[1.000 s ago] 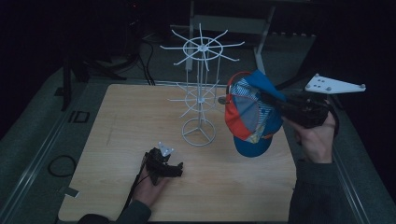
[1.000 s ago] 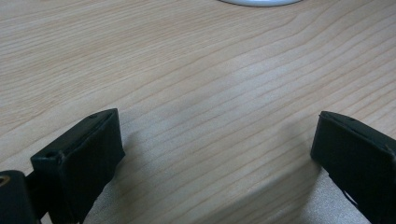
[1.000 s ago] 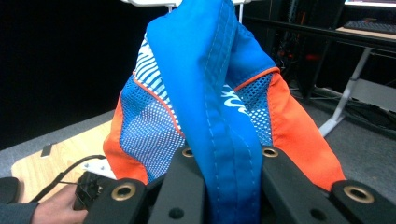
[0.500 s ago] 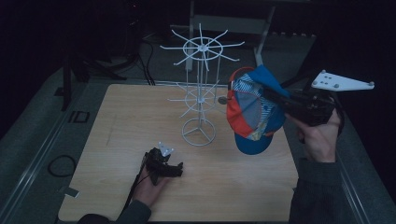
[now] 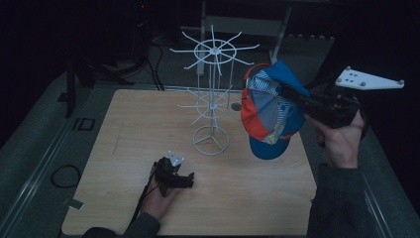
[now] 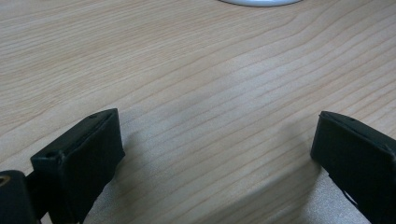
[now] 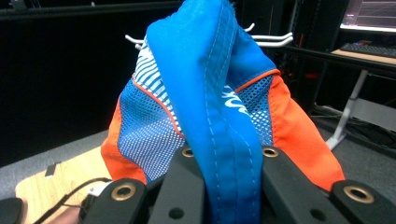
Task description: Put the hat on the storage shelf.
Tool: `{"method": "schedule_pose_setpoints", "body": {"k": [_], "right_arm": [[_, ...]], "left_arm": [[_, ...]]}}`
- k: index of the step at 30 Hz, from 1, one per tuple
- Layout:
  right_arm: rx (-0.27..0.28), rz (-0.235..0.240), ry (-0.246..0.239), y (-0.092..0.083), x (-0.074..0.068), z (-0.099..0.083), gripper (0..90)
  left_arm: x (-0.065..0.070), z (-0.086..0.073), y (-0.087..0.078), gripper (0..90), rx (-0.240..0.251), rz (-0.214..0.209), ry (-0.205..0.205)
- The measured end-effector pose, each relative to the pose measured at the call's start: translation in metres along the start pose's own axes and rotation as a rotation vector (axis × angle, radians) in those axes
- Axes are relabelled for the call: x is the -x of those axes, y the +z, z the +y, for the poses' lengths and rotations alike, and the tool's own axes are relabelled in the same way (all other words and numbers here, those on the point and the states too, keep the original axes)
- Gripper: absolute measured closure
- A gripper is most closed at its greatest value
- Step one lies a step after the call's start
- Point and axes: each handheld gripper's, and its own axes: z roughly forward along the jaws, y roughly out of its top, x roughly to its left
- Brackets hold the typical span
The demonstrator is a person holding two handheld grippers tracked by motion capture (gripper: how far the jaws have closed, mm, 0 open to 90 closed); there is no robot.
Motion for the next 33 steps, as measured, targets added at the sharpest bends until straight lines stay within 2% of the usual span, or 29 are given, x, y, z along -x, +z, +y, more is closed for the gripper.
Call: {"method": "schedule_pose_setpoints", "body": {"k": [6,12,17,23,25,27,30,33], "right_arm": [[0.034,0.011,0.009,0.003,0.001,0.008,87.4],[0.003,0.017,0.023,0.022,0.004,0.009,87.4],[-0.051,0.026,0.044,0.043,0.008,-0.002,87.3],[-0.133,0.019,0.035,0.059,0.007,-0.018,86.0],[-0.165,0.007,0.045,0.061,0.007,-0.021,79.8],[-0.196,0.004,0.054,0.062,0.008,-0.024,67.2],[-0.228,-0.023,0.04,0.062,0.005,-0.027,47.9],[-0.258,-0.042,0.028,0.062,0.002,-0.032,35.4]], "left_arm": [[0.0,0.0,0.0,2.6,0.0,0.0,0.0],[0.0,0.0,0.0,2.6,0.002,0.001,0.0],[0.0,0.0,0.0,2.6,0.002,0.001,0.0],[0.0,0.0,0.0,2.6,0.0,0.001,0.002],[0.0,0.0,0.0,2.6,-0.001,0.0,-0.001],[0.0,0.0,0.0,2.6,-0.001,0.0,0.001],[0.0,0.0,0.0,2.6,0.001,-0.001,-0.004],[0.0,0.0,0.0,2.6,0.0,-0.001,-0.002]]}}
